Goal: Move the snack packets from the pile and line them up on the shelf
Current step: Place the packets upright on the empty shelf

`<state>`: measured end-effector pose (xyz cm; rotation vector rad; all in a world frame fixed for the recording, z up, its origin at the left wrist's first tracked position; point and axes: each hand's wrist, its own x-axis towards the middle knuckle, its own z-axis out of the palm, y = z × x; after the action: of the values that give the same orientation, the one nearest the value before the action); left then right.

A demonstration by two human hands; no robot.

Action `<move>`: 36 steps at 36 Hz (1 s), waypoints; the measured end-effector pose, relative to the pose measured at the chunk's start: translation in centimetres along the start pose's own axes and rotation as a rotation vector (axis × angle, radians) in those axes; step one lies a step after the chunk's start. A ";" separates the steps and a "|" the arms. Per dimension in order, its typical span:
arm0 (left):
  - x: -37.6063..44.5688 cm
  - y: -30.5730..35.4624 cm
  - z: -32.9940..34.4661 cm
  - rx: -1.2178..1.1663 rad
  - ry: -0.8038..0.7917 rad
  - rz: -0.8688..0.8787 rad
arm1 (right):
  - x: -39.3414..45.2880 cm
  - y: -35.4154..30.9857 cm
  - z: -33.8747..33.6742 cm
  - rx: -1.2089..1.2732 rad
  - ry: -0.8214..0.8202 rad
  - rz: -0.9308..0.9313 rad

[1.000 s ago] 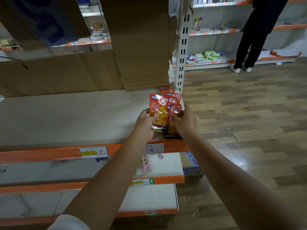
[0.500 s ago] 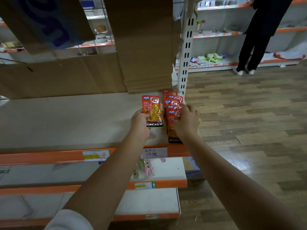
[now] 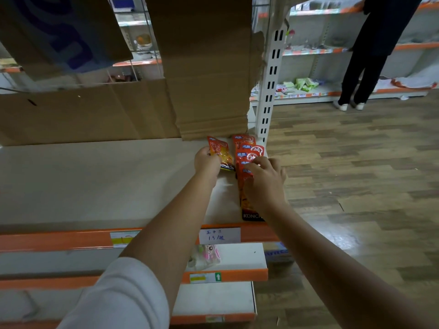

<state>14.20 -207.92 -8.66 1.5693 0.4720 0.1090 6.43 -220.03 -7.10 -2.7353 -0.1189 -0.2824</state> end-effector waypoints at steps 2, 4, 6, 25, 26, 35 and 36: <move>0.2 -0.4 0.1 0.067 -0.005 0.024 | 0.0 0.1 0.1 -0.005 -0.001 -0.012; 0.3 -0.7 0.3 0.110 0.006 0.075 | 0.0 0.1 0.1 0.007 0.002 -0.024; 0.4 -0.7 0.6 0.147 0.027 0.120 | 0.0 0.1 0.1 0.022 0.000 -0.041; -0.8 -0.7 -0.9 0.792 -0.016 0.444 | 0.1 -0.6 0.8 0.007 0.009 -0.079; -1.1 -0.8 -1.4 0.810 -0.030 0.469 | 0.2 -0.9 0.8 -0.002 0.001 -0.079; -3.7 -0.2 -8.9 1.018 -0.009 0.606 | 0.6 -5.9 1.7 0.002 0.007 -0.178; -4.0 0.0 -9.8 1.038 -0.005 0.614 | 0.6 -6.7 1.9 0.010 0.008 -0.187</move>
<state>7.11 -200.20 -7.18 2.7009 -0.0178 0.3689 6.51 -213.12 -6.25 -2.7159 -0.3747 -0.3432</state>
